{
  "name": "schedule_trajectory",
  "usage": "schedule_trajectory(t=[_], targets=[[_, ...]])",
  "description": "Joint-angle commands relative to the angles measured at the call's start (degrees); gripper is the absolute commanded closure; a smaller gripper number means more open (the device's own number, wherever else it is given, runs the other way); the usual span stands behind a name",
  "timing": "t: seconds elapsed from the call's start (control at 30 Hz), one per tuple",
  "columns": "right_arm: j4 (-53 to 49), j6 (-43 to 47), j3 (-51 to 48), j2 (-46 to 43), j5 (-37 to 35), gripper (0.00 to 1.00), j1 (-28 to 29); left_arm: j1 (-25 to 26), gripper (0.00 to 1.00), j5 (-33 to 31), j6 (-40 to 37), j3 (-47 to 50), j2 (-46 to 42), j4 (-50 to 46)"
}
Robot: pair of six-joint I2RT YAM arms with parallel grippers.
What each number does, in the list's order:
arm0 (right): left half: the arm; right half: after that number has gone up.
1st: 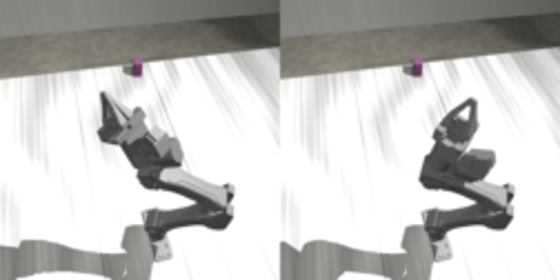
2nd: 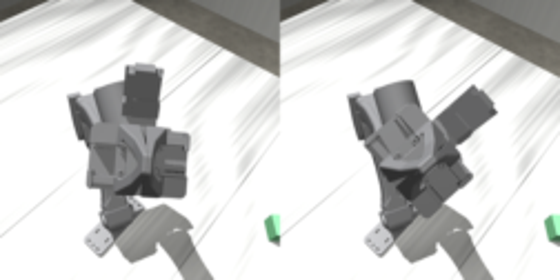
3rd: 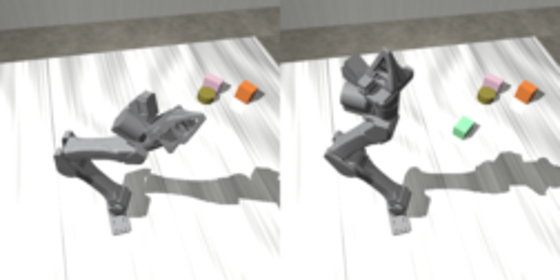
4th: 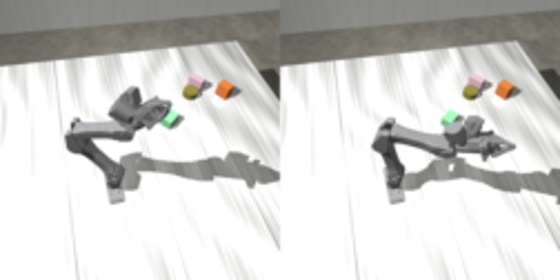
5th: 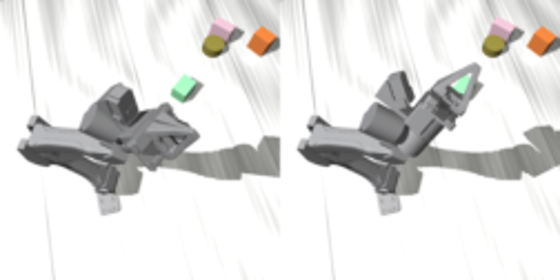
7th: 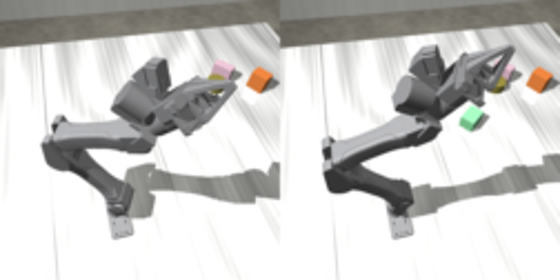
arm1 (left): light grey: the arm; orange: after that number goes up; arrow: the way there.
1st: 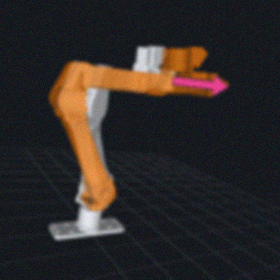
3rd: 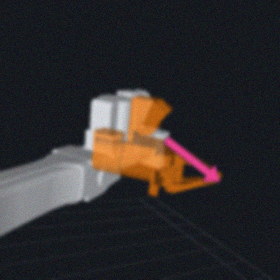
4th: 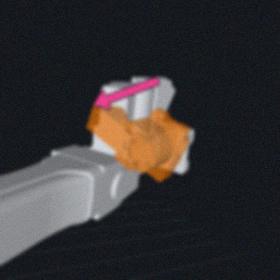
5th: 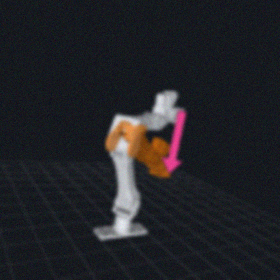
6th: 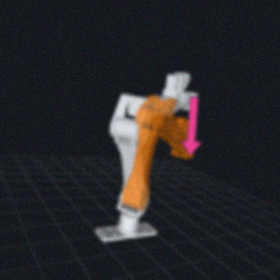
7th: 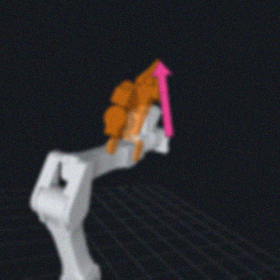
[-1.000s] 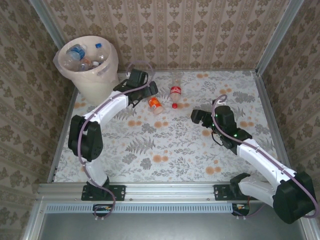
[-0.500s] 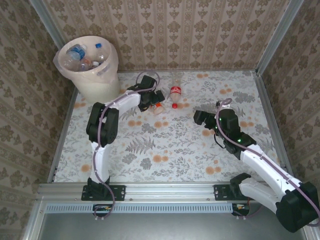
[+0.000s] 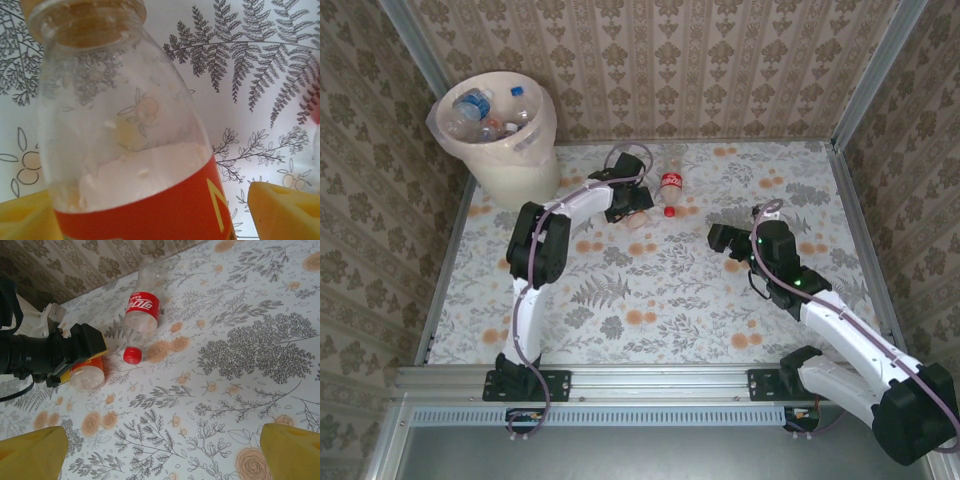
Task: Put the plastic bottles in the bin
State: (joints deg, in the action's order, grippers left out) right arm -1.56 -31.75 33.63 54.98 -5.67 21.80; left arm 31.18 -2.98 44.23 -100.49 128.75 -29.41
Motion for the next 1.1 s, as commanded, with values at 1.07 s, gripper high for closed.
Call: schedule_trajectory(t=[1.07], targets=[[10.17, -0.86, 2.55, 8.71, 8.85, 0.00, 1.98, -4.02, 0.49, 1.58, -8.22, 20.59, -16.88, 11.50]])
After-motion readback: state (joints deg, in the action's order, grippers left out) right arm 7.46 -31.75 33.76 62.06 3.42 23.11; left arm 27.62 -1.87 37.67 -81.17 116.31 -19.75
